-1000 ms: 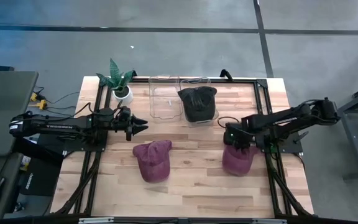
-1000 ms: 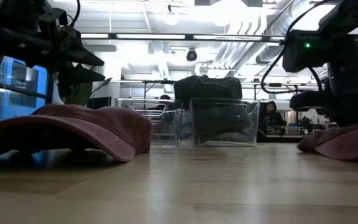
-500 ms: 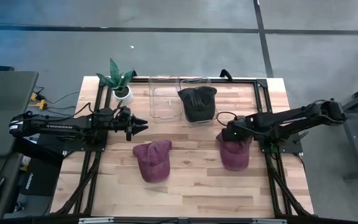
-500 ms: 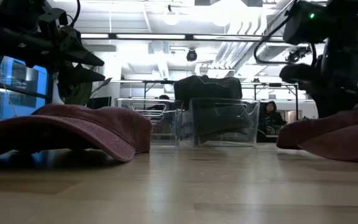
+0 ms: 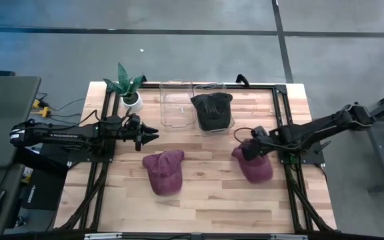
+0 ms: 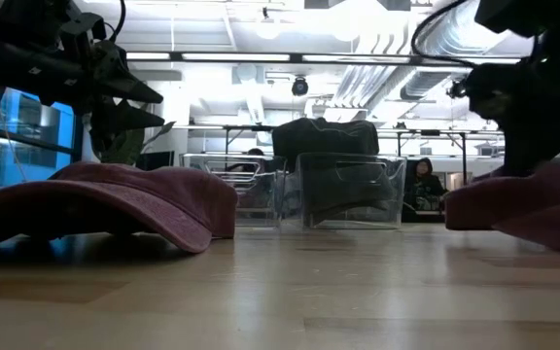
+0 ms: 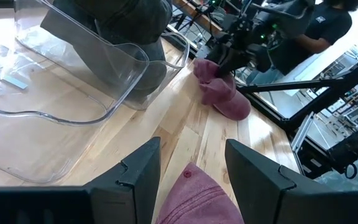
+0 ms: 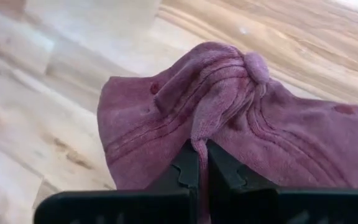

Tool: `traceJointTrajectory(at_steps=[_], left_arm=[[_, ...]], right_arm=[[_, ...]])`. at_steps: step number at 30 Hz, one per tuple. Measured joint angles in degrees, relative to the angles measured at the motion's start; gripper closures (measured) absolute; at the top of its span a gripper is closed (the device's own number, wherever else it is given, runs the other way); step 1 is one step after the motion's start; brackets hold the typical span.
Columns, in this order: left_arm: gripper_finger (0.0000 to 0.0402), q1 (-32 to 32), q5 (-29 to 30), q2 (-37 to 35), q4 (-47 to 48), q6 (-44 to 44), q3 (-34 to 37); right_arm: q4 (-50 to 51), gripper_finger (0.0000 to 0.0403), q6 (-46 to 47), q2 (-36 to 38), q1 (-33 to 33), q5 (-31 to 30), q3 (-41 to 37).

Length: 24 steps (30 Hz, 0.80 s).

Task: Pick & Place hat
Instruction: Put the right dark red cap into the left transparent bin

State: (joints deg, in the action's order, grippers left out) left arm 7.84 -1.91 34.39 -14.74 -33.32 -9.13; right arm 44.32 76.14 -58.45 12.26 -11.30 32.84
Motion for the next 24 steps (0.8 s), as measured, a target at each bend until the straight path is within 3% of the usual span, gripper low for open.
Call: traceJointTrajectory(at_steps=[13,24], left_arm=[[0.0229,0.0,0.0,0.0,0.0,0.0,0.0],[0.0229,0.0,0.0,0.0,0.0,0.0,0.0]], right_arm=[[-0.5,0.0402,-0.2,4.9,5.6,-0.6,0.9],[9.5,0.0402,-2.9,4.8,6.0,-3.8,12.4]])
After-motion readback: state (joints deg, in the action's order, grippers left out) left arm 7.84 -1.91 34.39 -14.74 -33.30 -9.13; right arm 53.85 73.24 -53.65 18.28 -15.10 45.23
